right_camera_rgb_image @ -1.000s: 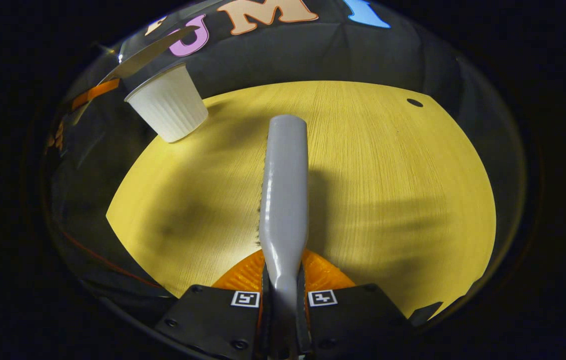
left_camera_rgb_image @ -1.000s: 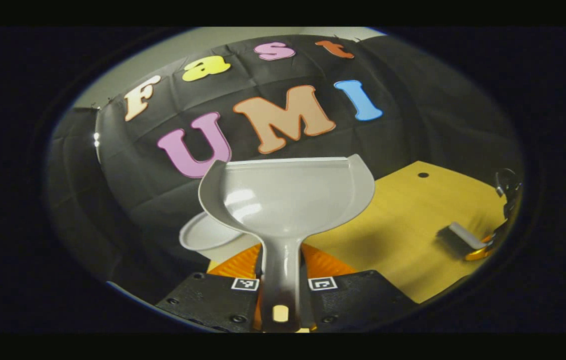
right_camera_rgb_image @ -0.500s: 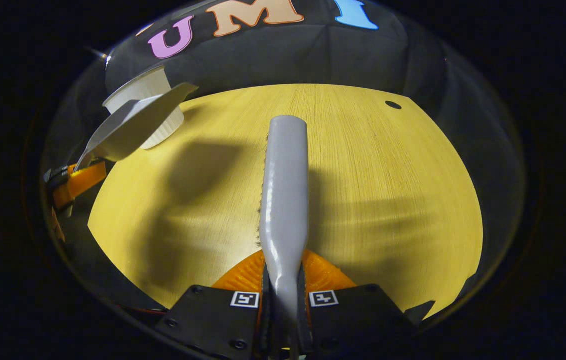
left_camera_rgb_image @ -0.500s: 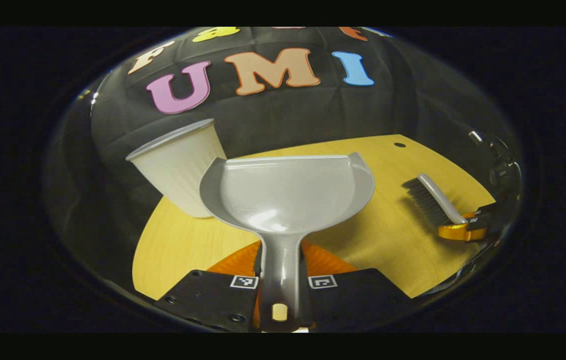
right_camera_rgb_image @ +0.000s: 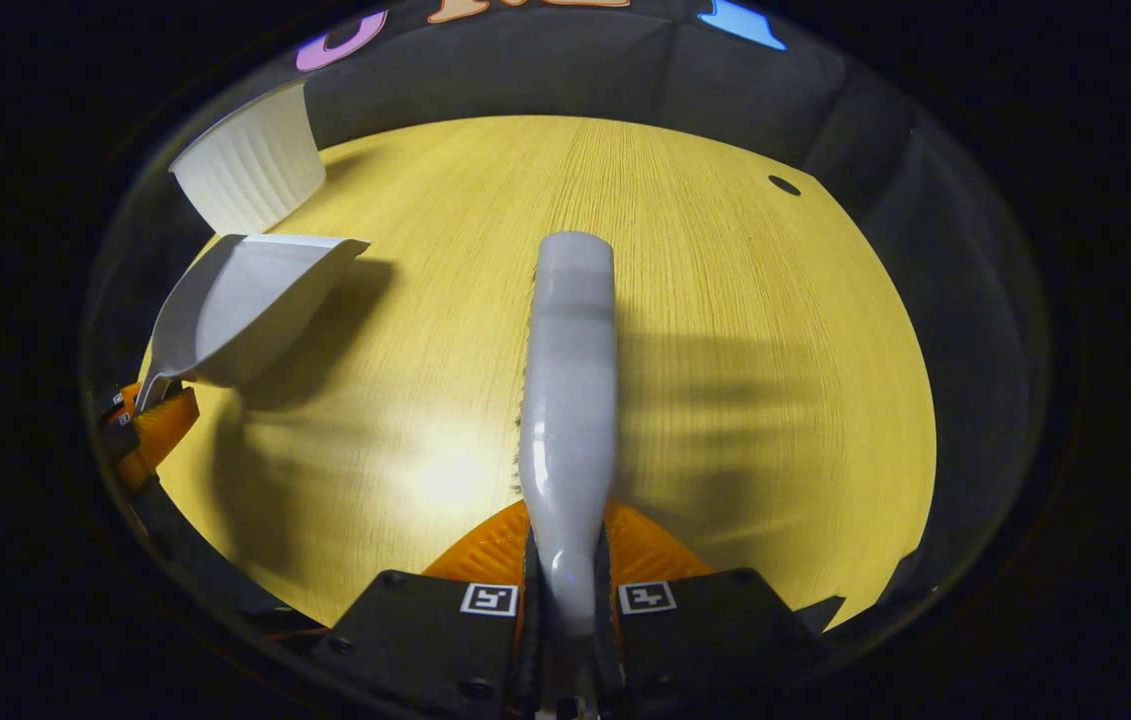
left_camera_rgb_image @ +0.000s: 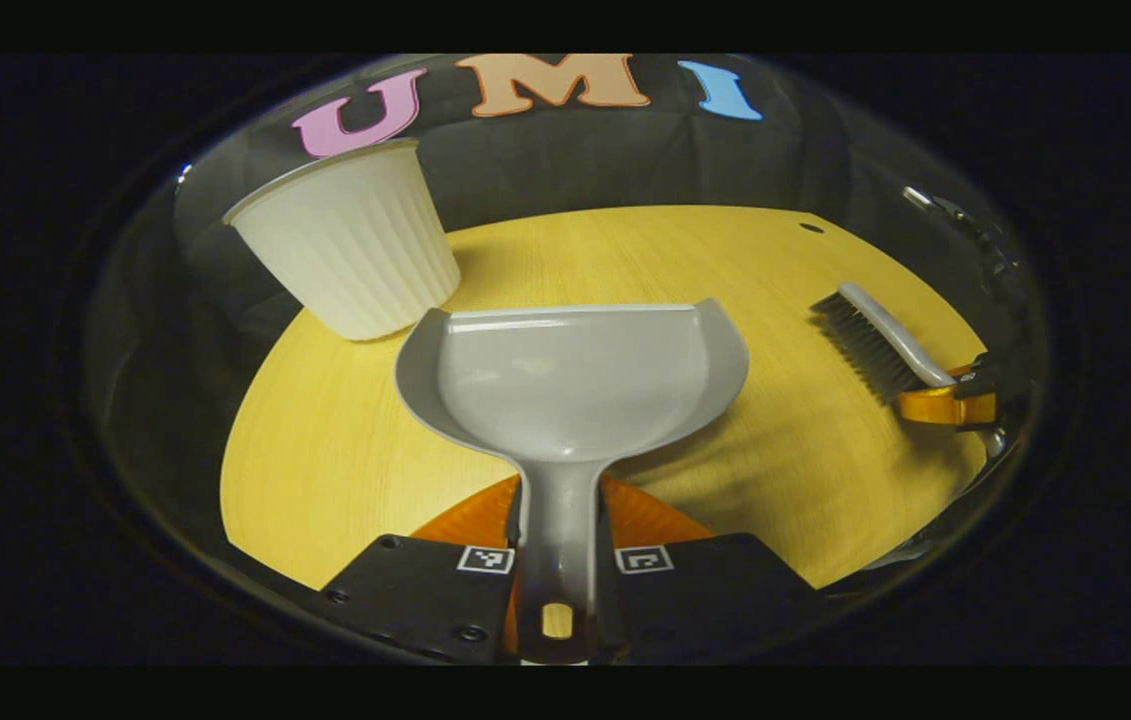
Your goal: Pick up the small broom and dustpan from the desktop, sweep the trash into the dustpan with the broom, and then empty the trash into the garbage bin.
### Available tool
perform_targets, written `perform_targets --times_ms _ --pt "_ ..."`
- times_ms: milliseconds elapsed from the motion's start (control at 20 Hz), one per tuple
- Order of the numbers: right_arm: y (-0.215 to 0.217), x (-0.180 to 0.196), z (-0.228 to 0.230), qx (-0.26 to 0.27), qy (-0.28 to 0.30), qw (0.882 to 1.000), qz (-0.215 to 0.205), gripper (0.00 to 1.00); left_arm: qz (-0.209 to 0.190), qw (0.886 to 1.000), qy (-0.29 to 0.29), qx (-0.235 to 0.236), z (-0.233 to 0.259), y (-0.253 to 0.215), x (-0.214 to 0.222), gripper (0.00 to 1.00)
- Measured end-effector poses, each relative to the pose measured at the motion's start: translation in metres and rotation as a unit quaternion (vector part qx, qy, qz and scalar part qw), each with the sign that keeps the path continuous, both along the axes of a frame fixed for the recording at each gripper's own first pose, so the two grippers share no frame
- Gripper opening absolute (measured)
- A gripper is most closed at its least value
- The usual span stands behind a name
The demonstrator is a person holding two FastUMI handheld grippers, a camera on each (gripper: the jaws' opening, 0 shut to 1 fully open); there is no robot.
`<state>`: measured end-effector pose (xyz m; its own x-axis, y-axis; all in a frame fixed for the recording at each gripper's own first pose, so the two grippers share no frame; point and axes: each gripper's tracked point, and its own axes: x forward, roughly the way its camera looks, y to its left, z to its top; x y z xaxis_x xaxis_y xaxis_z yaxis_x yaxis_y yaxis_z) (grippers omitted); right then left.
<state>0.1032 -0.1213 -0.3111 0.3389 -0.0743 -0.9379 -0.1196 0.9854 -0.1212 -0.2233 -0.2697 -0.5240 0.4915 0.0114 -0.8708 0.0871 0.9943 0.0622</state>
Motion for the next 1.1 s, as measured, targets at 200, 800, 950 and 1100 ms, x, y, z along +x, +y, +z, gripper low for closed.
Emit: perform_targets --times_ms 200,800,950,1100 --pt "-0.001 -0.001 0.002 -0.019 0.008 1.0 -0.001 0.22 0.005 1.0 0.018 -0.002 0.002 0.0 -0.002 0.22" --pt "0.011 -0.009 0.018 0.003 0.002 1.0 0.01 0.77 0.012 1.0 0.015 -0.025 0.008 -0.015 -0.002 0.77" --pt "0.017 -0.007 0.045 0.028 -0.039 0.999 0.019 0.93 0.013 1.0 -0.008 -0.014 0.021 -0.017 0.005 1.0" --pt "0.011 0.002 0.091 0.032 -0.137 0.989 0.042 1.0 0.031 0.998 -0.061 0.003 0.059 -0.01 0.013 0.96"
